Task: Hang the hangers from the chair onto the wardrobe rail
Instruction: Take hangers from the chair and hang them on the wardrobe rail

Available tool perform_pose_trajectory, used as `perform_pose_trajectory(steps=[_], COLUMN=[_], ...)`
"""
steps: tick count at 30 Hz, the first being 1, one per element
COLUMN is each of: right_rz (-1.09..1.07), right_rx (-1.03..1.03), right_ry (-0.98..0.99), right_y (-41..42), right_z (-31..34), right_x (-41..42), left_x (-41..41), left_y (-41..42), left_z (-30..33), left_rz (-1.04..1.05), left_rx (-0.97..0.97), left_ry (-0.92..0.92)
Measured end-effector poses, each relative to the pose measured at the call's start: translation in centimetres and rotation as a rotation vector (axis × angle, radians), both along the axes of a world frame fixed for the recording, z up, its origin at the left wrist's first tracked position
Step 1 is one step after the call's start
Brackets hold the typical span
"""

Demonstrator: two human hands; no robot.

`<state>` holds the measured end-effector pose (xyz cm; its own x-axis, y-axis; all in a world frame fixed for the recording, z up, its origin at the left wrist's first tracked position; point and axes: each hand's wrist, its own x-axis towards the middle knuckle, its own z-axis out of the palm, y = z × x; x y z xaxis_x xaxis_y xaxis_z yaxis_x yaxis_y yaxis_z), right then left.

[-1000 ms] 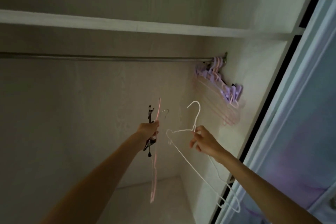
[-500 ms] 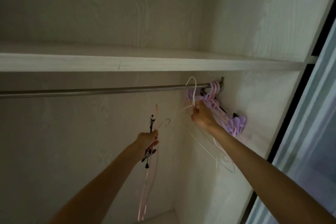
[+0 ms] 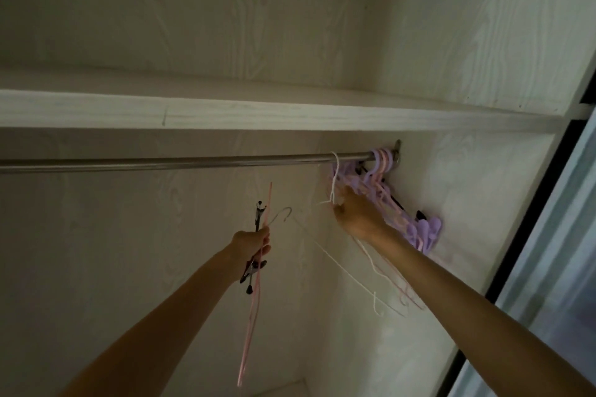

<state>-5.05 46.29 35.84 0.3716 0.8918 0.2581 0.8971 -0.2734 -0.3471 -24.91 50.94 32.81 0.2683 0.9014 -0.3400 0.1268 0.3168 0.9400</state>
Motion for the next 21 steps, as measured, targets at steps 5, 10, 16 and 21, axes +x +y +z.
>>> perform_pose_trajectory(steps=[5, 10, 16, 21], right_rz=[0.14, 0.145, 0.073, -0.012], right_rx=[0.403, 0.264, 0.291, 0.213], right_ry=[-0.362, -0.522, -0.67, -0.676], right_y=[-0.9, 1.6, 1.1, -0.1], right_z=[4.1, 5.5, 6.1, 7.0], right_x=[-0.5, 0.7, 2.9, 5.2], left_x=[0.3, 0.7, 0.7, 0.6], left_y=[0.8, 0.6, 0.3, -0.2], left_z=[0.4, 0.6, 0.5, 0.7], left_rz=[0.01, 0.008, 0.026, 0.016], left_rx=[0.027, 0.04, 0.05, 0.067], left_ry=[-0.022, -0.036, 0.002, -0.002])
